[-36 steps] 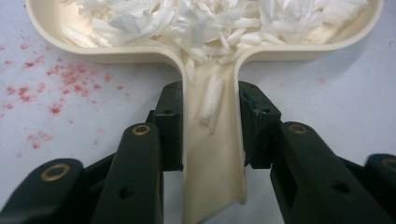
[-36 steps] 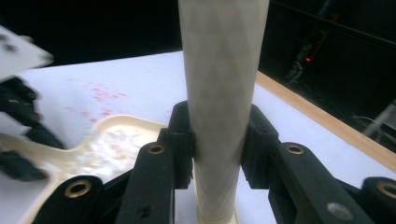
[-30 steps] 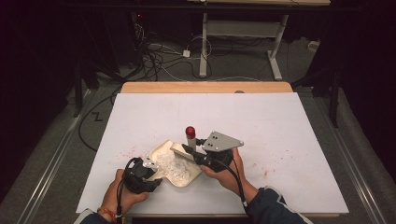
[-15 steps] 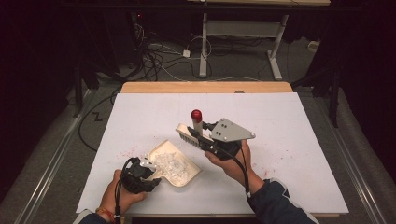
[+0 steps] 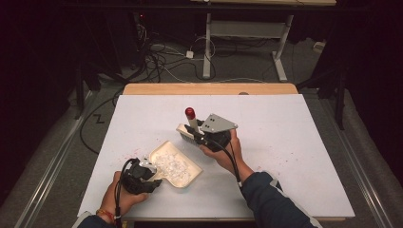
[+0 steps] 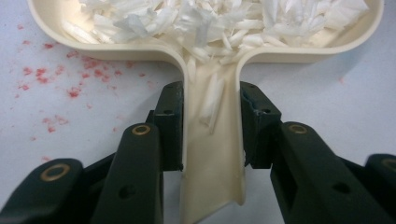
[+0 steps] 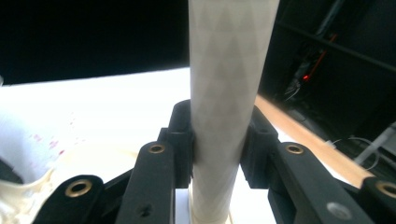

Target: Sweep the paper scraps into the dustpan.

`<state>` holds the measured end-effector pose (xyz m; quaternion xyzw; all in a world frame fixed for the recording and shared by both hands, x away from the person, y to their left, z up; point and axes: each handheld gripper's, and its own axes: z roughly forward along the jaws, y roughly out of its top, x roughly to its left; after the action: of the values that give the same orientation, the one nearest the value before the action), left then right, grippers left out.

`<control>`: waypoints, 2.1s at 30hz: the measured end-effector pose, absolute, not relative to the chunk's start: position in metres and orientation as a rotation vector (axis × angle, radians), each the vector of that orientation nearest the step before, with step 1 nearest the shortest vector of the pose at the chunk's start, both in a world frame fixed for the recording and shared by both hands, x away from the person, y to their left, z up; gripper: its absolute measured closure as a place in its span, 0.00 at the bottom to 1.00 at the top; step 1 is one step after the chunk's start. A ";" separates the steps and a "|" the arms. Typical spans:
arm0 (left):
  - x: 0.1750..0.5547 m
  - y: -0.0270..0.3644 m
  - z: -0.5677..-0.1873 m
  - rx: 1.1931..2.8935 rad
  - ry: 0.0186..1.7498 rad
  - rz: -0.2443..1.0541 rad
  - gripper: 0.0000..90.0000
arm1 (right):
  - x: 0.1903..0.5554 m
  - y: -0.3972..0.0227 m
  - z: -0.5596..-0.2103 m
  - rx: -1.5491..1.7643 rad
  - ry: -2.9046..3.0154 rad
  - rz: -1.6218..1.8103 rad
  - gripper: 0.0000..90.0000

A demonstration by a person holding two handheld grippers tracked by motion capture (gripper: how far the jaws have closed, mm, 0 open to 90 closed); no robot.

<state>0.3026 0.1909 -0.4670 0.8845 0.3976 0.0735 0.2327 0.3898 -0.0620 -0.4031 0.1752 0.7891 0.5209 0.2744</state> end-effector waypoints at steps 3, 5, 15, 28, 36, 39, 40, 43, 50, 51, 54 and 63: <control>0.302 0.192 -0.467 2.430 1.095 0.204 0.70 | 0.386 -0.058 -0.407 0.442 2.154 1.421 0.78; 0.302 0.192 -0.467 2.429 1.097 0.203 0.70 | 0.380 -0.055 -0.408 0.418 2.182 1.426 0.78; 0.302 0.190 -0.466 2.444 1.099 0.209 0.70 | 0.342 -0.062 -0.394 0.352 2.213 1.518 0.78; 0.302 0.190 -0.467 2.438 1.105 0.211 0.70 | 0.337 -0.088 -0.375 0.410 2.158 1.566 0.78; 0.301 0.191 -0.467 2.432 1.106 0.216 0.70 | 0.332 -0.111 -0.377 0.427 2.153 1.504 0.78; 0.302 0.191 -0.466 2.437 1.108 0.219 0.70 | 0.329 -0.128 -0.372 0.433 2.129 1.501 0.78; 0.302 0.190 -0.466 2.436 1.112 0.219 0.70 | 0.328 -0.133 -0.369 0.437 2.124 1.492 0.78; 0.302 0.189 -0.464 2.425 1.117 0.227 0.70 | 0.325 -0.152 -0.363 0.462 2.104 1.480 0.78; 0.303 0.188 -0.464 2.418 1.129 0.236 0.70 | 0.318 -0.195 -0.357 0.526 2.067 1.430 0.78; 0.303 0.189 -0.464 2.417 1.130 0.234 0.70 | 0.317 -0.201 -0.356 0.543 2.058 1.423 0.78; 0.304 0.189 -0.464 2.415 1.130 0.228 0.70 | 0.317 -0.223 -0.355 0.594 2.035 1.413 0.78; 0.306 0.189 -0.466 2.406 1.144 0.238 0.70 | 0.309 -0.258 -0.356 0.683 2.011 1.412 0.78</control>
<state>0.3064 0.1889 -0.4661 0.8751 0.4162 0.0867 0.2314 0.3086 -0.2581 -0.3563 0.2560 0.7542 0.5297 0.2915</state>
